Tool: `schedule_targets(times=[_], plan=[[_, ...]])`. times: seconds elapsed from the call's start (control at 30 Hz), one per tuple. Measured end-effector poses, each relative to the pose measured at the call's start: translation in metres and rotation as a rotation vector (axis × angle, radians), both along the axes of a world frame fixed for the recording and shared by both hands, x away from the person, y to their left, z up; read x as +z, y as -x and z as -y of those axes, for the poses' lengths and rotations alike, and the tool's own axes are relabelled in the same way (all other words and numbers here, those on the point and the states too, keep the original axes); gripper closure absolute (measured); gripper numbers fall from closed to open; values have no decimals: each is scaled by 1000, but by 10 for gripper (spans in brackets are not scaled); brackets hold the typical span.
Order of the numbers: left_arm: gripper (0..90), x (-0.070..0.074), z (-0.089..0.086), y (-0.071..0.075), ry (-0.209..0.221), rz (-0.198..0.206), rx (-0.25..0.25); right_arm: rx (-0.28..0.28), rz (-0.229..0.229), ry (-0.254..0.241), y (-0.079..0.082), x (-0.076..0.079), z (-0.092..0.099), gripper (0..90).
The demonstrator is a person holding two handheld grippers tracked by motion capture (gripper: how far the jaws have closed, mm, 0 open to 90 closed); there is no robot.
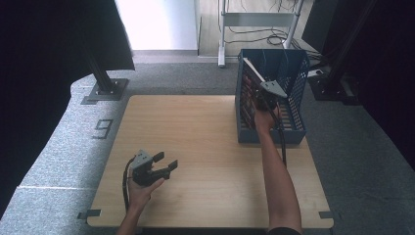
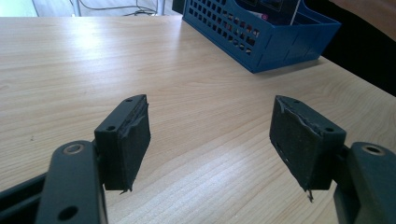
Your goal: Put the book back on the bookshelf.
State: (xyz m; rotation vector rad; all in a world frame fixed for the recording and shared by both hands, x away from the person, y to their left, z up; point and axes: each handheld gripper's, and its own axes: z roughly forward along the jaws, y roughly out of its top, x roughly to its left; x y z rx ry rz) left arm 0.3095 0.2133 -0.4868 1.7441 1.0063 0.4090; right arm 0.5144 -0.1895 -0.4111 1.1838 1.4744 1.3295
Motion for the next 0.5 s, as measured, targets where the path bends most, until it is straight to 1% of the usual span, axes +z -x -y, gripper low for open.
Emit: schedule_targets(times=[0.1,0.2,0.23,0.3,0.33,0.43,0.47,0.5], plan=[[288,0,2,1,-1,1,-4,17,-1,22,6,-2,0,803],[288,1,4,1,-4,2,-7,43,-22,40,10,-3,0,774],[288,1,4,2,-6,1,-10,52,-34,51,12,-3,0,764],[288,1,5,2,-8,3,-14,60,-41,78,14,-4,-2,754],[288,1,6,3,-8,3,-15,59,-36,79,15,-4,-2,755],[288,1,8,3,-12,4,-19,68,-36,48,17,-5,0,760],[287,1,8,3,-13,4,-20,66,-38,48,17,-5,0,768],[288,1,8,3,-13,5,-21,60,-37,59,18,-5,0,783]])
